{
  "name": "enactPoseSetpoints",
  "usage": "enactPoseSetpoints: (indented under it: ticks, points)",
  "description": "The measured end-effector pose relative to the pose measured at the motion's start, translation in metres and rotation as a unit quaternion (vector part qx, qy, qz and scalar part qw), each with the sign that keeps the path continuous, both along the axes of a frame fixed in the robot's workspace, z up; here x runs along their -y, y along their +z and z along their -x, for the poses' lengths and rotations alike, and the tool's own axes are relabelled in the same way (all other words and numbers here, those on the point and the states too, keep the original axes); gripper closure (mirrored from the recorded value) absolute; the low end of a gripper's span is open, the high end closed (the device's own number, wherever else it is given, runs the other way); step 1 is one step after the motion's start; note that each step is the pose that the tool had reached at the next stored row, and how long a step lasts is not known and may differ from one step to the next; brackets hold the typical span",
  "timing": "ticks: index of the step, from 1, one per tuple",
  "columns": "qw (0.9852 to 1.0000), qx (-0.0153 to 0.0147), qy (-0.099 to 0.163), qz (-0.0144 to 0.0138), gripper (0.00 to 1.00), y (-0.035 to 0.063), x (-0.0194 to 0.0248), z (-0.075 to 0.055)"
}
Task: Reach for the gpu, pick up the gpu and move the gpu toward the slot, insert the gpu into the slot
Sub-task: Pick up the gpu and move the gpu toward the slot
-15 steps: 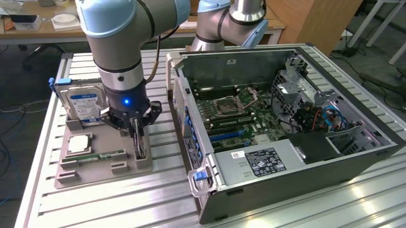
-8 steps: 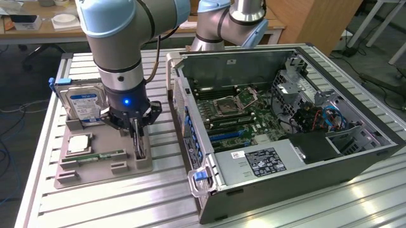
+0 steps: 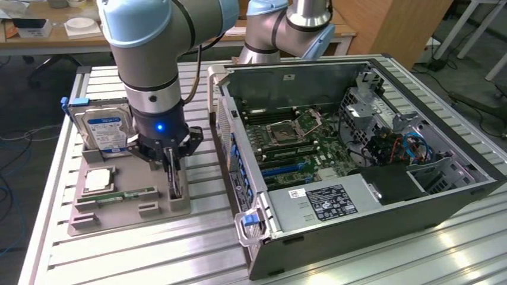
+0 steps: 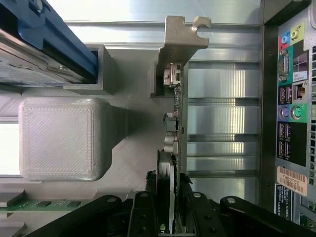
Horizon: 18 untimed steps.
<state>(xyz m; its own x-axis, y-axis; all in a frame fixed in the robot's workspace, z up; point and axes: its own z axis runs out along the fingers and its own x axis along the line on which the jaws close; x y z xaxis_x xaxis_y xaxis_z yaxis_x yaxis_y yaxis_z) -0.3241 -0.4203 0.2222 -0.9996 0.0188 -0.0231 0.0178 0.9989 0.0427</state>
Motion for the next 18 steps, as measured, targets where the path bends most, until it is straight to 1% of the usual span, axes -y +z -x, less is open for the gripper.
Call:
enactPoseSetpoints:
  ticks: [6, 8, 18]
  points:
    - [1.0000, -0.0001, 0.000, 0.0001, 0.70, 0.0000, 0.0000, -0.0002]
    - [1.0000, -0.0001, 0.000, 0.0001, 0.73, 0.0000, 0.0000, -0.0003]
    - [1.0000, 0.0000, 0.000, 0.0000, 0.74, -0.0001, 0.0000, -0.0007]
